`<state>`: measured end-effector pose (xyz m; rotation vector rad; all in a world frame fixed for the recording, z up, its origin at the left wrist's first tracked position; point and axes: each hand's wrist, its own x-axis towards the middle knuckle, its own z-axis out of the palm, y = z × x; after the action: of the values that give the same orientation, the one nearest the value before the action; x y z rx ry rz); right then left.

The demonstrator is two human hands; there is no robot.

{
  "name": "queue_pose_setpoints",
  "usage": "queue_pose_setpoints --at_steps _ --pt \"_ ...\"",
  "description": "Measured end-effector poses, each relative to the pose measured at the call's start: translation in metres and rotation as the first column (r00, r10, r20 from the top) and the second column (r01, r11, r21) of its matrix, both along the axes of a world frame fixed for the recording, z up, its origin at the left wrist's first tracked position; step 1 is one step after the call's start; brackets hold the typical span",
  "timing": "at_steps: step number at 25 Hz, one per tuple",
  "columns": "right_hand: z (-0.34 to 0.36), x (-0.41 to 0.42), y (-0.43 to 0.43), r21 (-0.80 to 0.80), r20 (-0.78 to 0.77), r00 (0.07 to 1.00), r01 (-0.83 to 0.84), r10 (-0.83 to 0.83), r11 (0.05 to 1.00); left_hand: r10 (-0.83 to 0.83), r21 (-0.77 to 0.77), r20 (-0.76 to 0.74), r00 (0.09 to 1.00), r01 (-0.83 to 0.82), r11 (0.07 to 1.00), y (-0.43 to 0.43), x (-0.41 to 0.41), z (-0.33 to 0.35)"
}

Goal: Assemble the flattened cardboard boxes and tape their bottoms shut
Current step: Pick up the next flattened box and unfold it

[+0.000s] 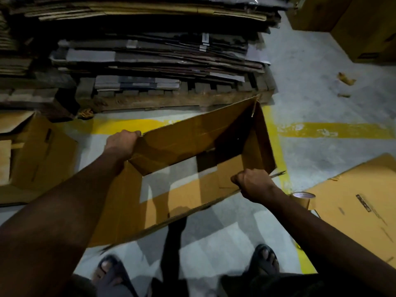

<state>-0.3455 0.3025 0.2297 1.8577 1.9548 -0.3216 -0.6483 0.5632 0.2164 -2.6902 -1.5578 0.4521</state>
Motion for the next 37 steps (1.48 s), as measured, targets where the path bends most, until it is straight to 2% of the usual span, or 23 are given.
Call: queue_pose_setpoints --at_steps 6,8,11,13,16,19,20,21,23,26,29,33,35,36,37 --pt "0.003 0.011 -0.001 -0.102 0.098 0.993 0.079 -0.069 0.992 0.164 0.032 0.008 0.987 -0.164 0.986 0.029 -0.015 -0.011" --pt "0.001 0.01 -0.003 -0.141 0.03 0.997 0.072 -0.069 0.987 0.187 0.071 0.016 0.982 -0.188 0.98 0.024 -0.021 -0.014" --pt "0.001 0.002 0.0 -0.263 -0.124 0.987 0.068 -0.103 0.962 0.259 0.094 0.111 0.959 -0.27 0.958 0.001 -0.033 -0.013" --pt "0.001 -0.004 0.003 -0.325 -0.163 0.982 0.036 -0.094 0.945 0.394 0.049 0.164 0.905 -0.406 0.913 -0.019 -0.046 -0.009" --pt "0.002 -0.007 0.006 -0.41 -0.152 0.987 -0.018 -0.049 0.912 0.572 -0.102 0.182 0.799 -0.564 0.82 -0.049 -0.085 -0.013" --pt "-0.002 -0.01 0.004 -0.475 -0.133 0.991 -0.045 -0.021 0.879 0.752 -0.301 0.22 0.621 -0.69 0.658 -0.082 -0.121 -0.003" --pt "-0.001 -0.012 0.004 -0.496 -0.12 0.993 -0.044 -0.018 0.867 0.772 -0.358 0.221 0.596 -0.687 0.633 -0.091 -0.126 0.0" --pt "0.0 -0.013 0.003 -0.508 -0.113 0.994 -0.049 -0.01 0.86 0.756 -0.374 0.211 0.619 -0.664 0.648 -0.095 -0.128 -0.004" --pt "0.006 -0.014 0.001 -0.505 -0.086 0.996 -0.059 0.018 0.861 0.7 -0.322 0.21 0.683 -0.627 0.709 -0.102 -0.122 -0.003" --pt "0.014 -0.017 -0.002 -0.458 -0.079 0.995 -0.085 0.055 0.885 0.654 -0.33 0.274 0.705 -0.57 0.753 -0.112 -0.088 0.004" --pt "0.015 -0.019 -0.009 -0.516 -0.112 0.993 -0.096 0.044 0.851 0.634 -0.339 0.29 0.717 -0.543 0.768 -0.126 -0.045 0.003" --pt "0.008 -0.019 -0.02 -0.584 -0.157 0.988 -0.092 -0.001 0.806 0.719 -0.445 0.227 0.657 -0.587 0.677 -0.125 -0.015 -0.015" --pt "0.003 -0.015 -0.023 -0.584 -0.197 0.977 -0.054 -0.076 0.81 0.776 -0.696 0.195 0.6 -0.473 0.54 -0.13 -0.002 -0.026" --pt "0.004 -0.012 -0.022 -0.57 -0.213 0.971 -0.035 -0.107 0.821 0.766 -0.811 0.157 0.624 -0.362 0.46 -0.138 0.003 -0.032" --pt "0.003 -0.007 -0.019 -0.534 -0.215 0.969 -0.012 -0.122 0.845 0.697 -0.853 0.115 0.708 -0.289 0.434 -0.144 0.006 -0.043"
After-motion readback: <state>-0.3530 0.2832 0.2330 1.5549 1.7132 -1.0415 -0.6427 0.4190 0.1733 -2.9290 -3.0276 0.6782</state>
